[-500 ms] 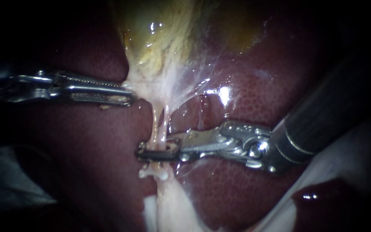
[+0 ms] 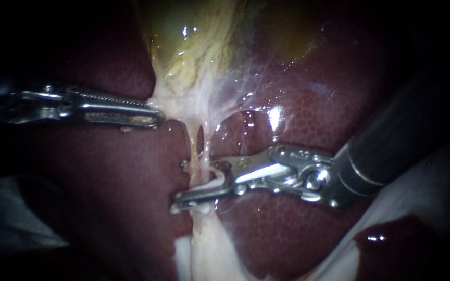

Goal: Clipping second clip left tube

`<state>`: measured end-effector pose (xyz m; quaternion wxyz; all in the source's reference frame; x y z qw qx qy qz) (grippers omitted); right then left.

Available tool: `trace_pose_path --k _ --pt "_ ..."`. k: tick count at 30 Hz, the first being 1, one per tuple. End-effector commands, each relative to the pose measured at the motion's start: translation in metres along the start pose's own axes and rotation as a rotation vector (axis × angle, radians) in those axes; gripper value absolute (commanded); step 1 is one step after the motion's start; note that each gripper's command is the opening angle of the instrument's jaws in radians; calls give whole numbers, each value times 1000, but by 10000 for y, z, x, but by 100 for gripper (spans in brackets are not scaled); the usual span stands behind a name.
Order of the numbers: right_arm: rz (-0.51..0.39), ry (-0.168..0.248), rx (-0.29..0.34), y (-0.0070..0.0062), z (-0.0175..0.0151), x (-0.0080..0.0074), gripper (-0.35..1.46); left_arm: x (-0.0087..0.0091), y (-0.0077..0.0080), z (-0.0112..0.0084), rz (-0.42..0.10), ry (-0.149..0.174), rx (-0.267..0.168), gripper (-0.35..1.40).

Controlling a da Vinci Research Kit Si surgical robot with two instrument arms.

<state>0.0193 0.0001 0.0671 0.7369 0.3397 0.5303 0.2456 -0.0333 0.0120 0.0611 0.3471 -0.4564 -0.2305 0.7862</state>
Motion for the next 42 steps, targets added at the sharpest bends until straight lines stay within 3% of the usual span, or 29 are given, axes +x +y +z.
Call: trace_pose_path --k 1,16,42 --pt "-6 3 0 0 -5 1 50 0 0 0 0 0 -1 -35" --pt "-11 -1 13 7 -56 -8 50 -2 -7 -2 2 -1 -4 -35" --pt "-11 -6 35 1 -96 -12 50 -3 -8 -3 2 -1 -4 -35"
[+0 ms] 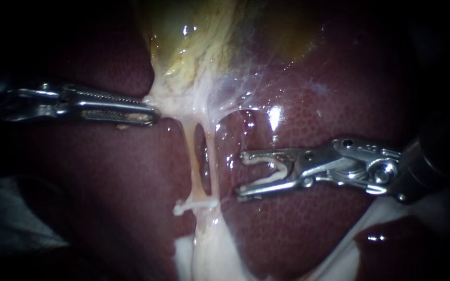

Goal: Clipping second clip left tube

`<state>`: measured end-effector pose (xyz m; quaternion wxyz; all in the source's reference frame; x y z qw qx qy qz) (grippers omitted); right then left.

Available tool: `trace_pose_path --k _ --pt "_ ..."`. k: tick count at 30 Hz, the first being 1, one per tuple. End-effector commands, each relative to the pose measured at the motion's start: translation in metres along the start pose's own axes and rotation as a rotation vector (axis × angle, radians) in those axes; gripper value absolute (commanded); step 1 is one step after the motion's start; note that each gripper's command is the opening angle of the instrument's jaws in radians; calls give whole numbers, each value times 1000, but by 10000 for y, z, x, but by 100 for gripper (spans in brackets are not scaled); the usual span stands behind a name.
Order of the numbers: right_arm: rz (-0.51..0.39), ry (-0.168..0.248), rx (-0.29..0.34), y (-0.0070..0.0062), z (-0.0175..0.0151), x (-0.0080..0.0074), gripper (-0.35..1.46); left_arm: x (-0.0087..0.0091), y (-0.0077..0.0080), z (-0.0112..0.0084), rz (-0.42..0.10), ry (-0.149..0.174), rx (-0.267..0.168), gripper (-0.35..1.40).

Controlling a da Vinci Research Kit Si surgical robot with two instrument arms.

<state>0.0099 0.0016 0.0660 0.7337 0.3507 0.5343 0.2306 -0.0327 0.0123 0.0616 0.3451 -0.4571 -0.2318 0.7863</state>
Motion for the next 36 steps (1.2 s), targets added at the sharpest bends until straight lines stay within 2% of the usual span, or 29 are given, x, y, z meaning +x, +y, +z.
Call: trace_pose_path --k 1,6,11,17,22,27,36 --pt "1 0 -1 0 -1 0 50 0 0 0 0 0 0 -35" --pt "2 -1 7 -8 -2 5 50 0 0 0 0 0 0 -35" --pt "7 -6 24 -22 0 17 50 0 0 0 0 0 0 -35" --pt "7 -8 38 -33 19 28 50 1 0 1 0 0 0 -35" --pt "-2 -10 47 -31 46 29 50 1 1 1 0 0 1 -35" --pt "-17 -16 61 -27 68 21 50 1 1 1 0 0 1 -35" --pt "-24 -18 57 -16 75 11 50 1 2 1 -1 0 2 -35"
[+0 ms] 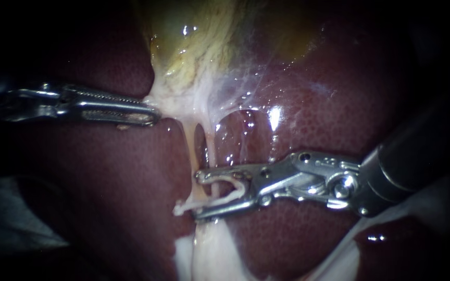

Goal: Clipping second clip left tube

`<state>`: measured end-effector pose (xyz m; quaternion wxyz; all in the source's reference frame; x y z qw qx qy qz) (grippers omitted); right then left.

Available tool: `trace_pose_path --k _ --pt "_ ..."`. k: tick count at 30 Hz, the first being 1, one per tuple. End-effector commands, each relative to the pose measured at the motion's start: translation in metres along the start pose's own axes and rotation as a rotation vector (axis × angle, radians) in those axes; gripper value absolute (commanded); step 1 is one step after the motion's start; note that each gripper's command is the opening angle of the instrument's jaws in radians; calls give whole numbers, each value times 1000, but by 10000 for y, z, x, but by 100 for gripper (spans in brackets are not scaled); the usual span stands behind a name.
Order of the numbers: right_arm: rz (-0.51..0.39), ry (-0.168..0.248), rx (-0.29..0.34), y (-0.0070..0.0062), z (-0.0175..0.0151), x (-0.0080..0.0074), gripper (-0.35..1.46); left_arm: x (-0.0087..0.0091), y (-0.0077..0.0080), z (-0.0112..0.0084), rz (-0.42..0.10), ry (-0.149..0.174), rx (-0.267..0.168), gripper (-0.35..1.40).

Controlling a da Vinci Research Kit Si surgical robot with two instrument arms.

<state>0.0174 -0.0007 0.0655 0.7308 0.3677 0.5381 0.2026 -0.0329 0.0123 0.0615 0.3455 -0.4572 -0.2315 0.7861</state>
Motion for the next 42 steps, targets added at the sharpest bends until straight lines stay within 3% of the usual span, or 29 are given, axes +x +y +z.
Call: trace_pose_path --k 1,16,23,31,42 --pt "0 0 -2 2 -1 -2 50 0 0 0 0 0 1 -35" --pt "-14 -17 -12 41 0 -33 50 0 1 0 0 0 1 -35" --pt "-11 -20 -15 51 1 -39 50 0 1 0 0 0 1 -35" --pt "-12 -22 -9 52 4 -40 50 0 1 0 0 0 1 -35" --pt "-26 -33 68 41 21 -39 50 0 2 0 -1 0 2 -35"
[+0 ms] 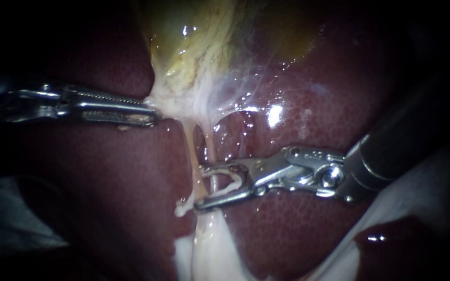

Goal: Clipping second clip left tube

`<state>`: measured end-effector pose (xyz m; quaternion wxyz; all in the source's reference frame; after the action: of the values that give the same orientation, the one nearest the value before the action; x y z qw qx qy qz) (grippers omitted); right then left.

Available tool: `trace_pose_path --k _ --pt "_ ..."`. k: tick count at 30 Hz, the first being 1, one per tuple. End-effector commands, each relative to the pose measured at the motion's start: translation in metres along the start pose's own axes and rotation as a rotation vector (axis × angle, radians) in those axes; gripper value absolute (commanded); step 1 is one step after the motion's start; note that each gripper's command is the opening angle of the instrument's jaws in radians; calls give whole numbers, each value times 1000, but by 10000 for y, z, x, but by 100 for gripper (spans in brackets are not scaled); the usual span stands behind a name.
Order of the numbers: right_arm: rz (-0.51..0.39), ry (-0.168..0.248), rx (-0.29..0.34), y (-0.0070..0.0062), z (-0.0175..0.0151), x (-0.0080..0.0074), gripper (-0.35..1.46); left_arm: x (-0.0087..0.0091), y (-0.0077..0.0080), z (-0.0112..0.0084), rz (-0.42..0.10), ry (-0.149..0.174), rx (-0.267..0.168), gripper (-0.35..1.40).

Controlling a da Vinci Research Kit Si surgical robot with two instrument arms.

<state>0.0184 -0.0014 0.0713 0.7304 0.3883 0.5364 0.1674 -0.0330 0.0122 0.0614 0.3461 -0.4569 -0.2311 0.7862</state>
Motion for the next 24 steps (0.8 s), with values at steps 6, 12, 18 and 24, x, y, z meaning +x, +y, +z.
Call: trace_pose_path --k 6,12,18,24 --pt "-9 16 34 -2 17 -1 49 0 1 0 0 0 0 -35" --pt "-16 47 49 1 28 -2 50 1 1 1 0 0 0 -35" --pt "-29 64 85 3 34 1 49 1 1 1 0 0 1 -35" --pt "-29 72 70 5 44 6 49 1 1 3 -1 0 1 -35"
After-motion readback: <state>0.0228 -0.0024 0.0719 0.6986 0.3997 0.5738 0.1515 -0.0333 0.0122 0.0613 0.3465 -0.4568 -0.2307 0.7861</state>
